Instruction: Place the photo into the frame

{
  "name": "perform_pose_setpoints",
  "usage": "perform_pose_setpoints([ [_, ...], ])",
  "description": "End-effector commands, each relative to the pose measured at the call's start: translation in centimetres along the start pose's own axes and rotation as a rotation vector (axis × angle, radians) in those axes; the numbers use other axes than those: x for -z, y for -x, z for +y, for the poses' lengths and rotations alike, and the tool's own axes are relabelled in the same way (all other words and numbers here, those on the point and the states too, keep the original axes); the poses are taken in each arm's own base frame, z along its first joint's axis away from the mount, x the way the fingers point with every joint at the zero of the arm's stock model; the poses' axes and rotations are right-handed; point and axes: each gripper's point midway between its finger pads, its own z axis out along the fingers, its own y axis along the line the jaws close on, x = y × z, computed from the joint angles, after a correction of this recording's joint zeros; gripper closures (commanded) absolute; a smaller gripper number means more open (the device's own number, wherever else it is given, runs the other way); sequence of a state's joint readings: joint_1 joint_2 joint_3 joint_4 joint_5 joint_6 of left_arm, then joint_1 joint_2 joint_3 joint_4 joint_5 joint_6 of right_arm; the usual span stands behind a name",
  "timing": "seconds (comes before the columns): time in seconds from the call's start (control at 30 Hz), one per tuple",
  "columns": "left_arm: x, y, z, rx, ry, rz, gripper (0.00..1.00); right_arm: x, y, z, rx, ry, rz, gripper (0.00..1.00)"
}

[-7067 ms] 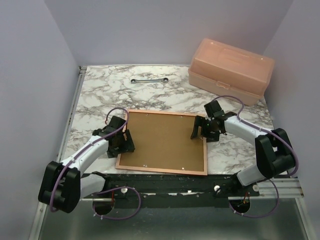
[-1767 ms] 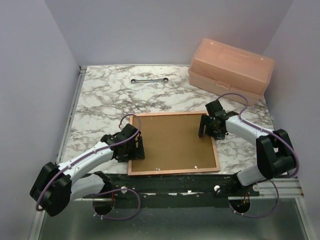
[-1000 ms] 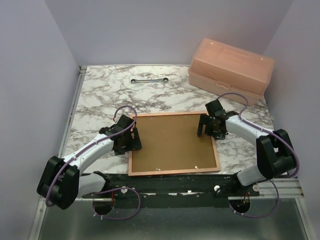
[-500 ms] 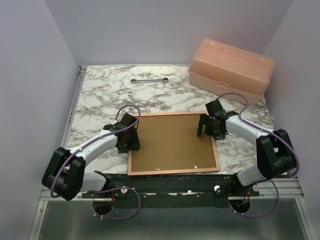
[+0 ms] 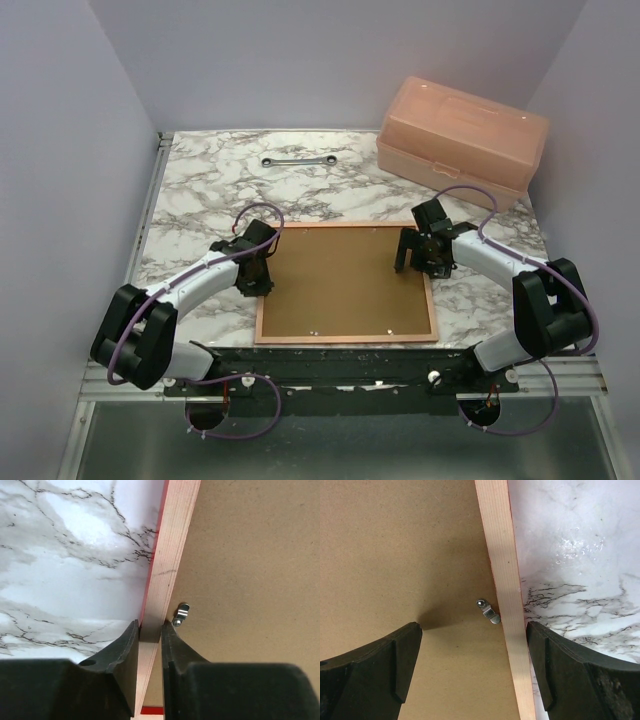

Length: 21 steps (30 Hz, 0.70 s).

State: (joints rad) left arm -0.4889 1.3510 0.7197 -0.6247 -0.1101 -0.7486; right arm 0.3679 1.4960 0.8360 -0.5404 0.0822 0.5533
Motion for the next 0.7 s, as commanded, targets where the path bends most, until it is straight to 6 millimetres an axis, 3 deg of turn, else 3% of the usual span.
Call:
perform_pose_setpoints([
  [0.0, -0.7, 0.8, 0.4, -0.007, 0.033, -0.037, 0.88, 0.0, -0.1, 0.8, -0.005, 0.045, 0.003, 0.07],
  [0.07, -0.7, 0.8, 0.2, -0.008, 0.024, -0.037, 0.95, -0.1, -0.2, 0.8, -0.005, 0.046, 0.007, 0.07],
  [0.17, -0.4, 0.7, 0.0, -0.001, 0.003, -0.04, 0.95, -0.1, -0.3, 0.8, -0.003, 0.046, 0.008, 0.07],
  [0.23, 0.1, 0.9, -0.3, 0.003, -0.021, -0.052, 0.88, -0.1, -0.3, 0.8, -0.003, 0.047, 0.008, 0.07],
  [0.43, 1.5, 1.2, -0.6, 0.013, -0.063, -0.085, 0.54, -0.1, -0.2, 0.8, -0.004, 0.046, 0.005, 0.07],
  [0.67, 1.0, 1.7, -0.8, 0.027, -0.052, -0.083, 0.5, -0.1, -0.2, 0.9, -0.004, 0.051, 0.007, 0.07],
])
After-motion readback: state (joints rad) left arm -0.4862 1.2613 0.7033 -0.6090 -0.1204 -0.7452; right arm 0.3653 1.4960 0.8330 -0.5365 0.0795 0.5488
